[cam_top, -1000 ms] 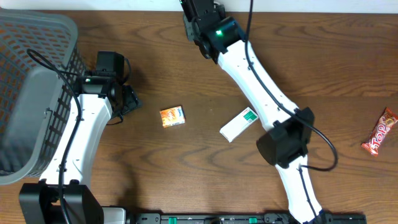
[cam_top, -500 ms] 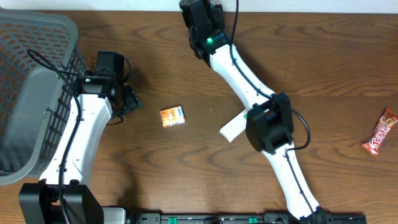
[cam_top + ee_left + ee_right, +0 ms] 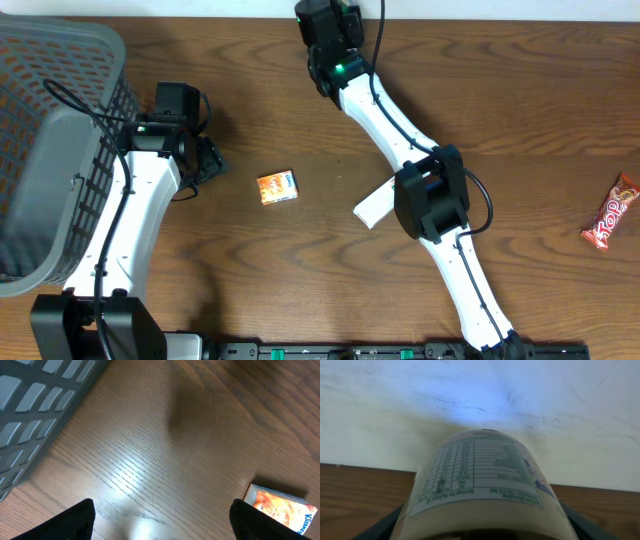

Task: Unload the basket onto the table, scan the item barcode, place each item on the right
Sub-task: 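Hold the bottle label facing the white scanner with the right gripper, then carry the bottle to the table's right edge and release it, then reach the right gripper to the white Panadol box and grasp it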

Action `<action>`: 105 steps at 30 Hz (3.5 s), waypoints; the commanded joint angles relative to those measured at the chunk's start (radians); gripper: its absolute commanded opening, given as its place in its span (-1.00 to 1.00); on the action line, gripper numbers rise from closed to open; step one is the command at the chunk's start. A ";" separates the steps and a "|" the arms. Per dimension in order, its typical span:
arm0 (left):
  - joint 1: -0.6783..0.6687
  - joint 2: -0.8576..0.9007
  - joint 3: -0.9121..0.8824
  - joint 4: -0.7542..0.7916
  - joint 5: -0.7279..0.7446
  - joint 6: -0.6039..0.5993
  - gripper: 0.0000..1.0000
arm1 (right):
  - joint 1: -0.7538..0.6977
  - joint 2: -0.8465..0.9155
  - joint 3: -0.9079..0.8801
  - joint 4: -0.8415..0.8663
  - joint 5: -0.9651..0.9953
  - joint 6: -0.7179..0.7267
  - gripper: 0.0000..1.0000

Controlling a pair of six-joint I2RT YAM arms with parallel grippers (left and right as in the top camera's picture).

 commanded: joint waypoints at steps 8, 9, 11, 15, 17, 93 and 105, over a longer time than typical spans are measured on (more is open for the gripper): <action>0.003 0.000 -0.008 -0.002 -0.013 0.003 0.72 | -0.009 -0.017 0.017 -0.187 0.138 -0.010 -0.10; 0.003 0.000 -0.008 -0.002 -0.013 0.003 0.72 | -0.008 -0.032 0.017 -0.253 0.137 -0.010 -0.13; 0.003 0.000 -0.008 -0.002 -0.013 0.003 0.73 | -0.007 -0.052 0.017 -0.377 0.137 0.007 -0.22; 0.003 0.000 -0.008 -0.002 -0.013 0.003 0.72 | -0.010 -0.094 0.017 -0.640 0.151 0.102 -0.21; 0.003 0.000 -0.008 -0.002 -0.013 0.003 0.72 | -0.015 -0.114 0.017 -0.785 0.152 0.197 -0.27; 0.003 0.000 -0.008 -0.001 -0.013 0.003 0.72 | -1.087 -0.549 -0.075 -1.249 -0.705 0.528 0.99; 0.003 0.000 -0.008 -0.001 -0.013 0.003 0.72 | -0.739 -0.652 -0.151 -1.456 -0.969 0.447 0.99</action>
